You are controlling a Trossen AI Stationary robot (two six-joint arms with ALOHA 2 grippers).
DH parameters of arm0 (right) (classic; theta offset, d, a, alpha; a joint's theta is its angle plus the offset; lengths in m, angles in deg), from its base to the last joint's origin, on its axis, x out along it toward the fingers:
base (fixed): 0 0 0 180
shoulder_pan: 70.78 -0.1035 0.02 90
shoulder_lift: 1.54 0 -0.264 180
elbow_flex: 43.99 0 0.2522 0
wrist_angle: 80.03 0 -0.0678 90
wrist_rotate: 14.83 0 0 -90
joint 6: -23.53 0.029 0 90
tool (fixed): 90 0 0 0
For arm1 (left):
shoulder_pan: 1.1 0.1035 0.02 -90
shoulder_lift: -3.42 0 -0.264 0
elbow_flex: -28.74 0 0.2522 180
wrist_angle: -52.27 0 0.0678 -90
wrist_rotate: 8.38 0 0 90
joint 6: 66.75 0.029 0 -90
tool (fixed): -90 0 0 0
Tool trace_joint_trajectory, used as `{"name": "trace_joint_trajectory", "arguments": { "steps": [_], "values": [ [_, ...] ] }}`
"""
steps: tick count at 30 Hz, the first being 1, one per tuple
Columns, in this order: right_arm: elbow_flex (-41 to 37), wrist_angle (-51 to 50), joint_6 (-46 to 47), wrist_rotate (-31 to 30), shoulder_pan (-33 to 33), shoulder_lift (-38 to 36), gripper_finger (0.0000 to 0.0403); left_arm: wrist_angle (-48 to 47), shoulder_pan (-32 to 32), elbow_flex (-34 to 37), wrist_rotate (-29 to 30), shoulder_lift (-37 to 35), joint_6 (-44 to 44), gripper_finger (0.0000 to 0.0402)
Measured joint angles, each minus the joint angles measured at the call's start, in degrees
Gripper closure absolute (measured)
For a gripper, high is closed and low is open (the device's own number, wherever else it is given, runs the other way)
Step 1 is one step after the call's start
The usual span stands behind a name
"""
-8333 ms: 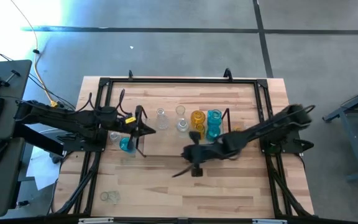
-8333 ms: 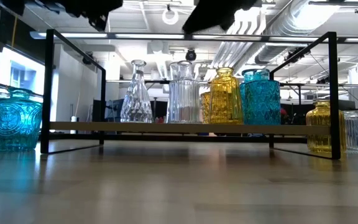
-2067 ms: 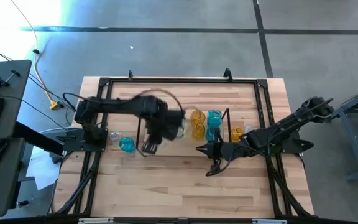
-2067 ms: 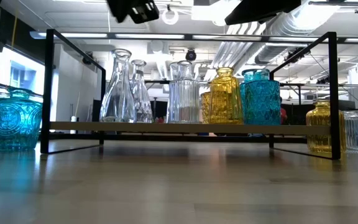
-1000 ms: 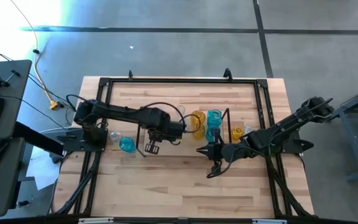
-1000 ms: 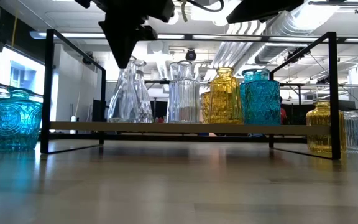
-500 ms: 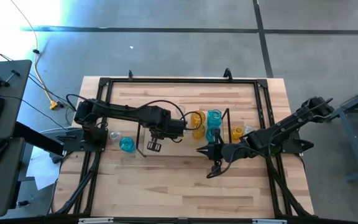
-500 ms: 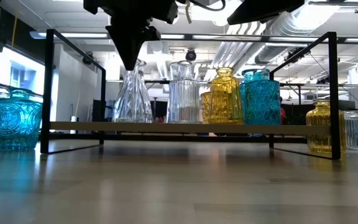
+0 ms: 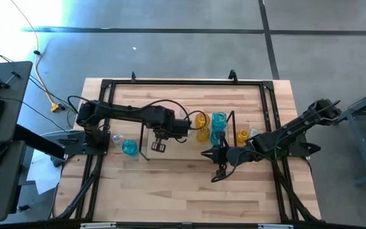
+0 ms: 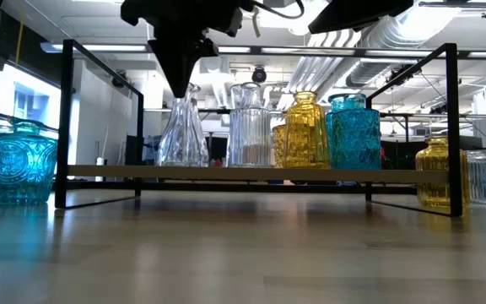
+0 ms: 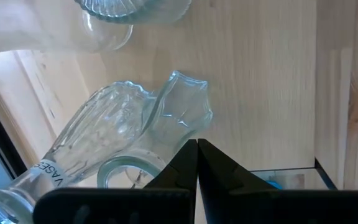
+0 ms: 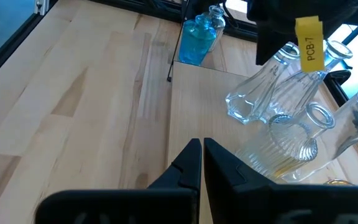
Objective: Sort vases onto shelf
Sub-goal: Put the transparent vase on the shelf aligned with the other transparent vases
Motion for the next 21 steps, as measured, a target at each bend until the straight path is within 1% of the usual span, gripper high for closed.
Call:
{"name": "trace_joint_trajectory", "arguments": {
  "steps": [4,10,14,17,21],
  "values": [
    [0.0,0.0,0.0,0.0,0.0,0.0,0.0403,-0.1,-0.9,0.0,-0.7,-0.2,-0.6,0.0401],
    [0.0,0.0,0.0,0.0,0.0,0.0,0.0403,0.9,-3.0,-0.1,-5.3,-2.8,-4.2,0.0401],
    [0.0,-0.2,0.0,0.0,0.0,0.0,0.0403,3.0,-4.9,-0.1,-7.8,-5.8,-7.6,0.0401],
    [0.0,-0.3,0.0,0.0,0.0,0.0,0.0403,4.1,-6.6,-0.1,-8.1,-8.8,-9.8,0.0401],
    [0.0,-0.4,0.1,0.0,-0.4,0.0,0.0403,3.7,-8.8,0.0,-8.2,-13.4,-15.2,0.0401]
  ]
}}
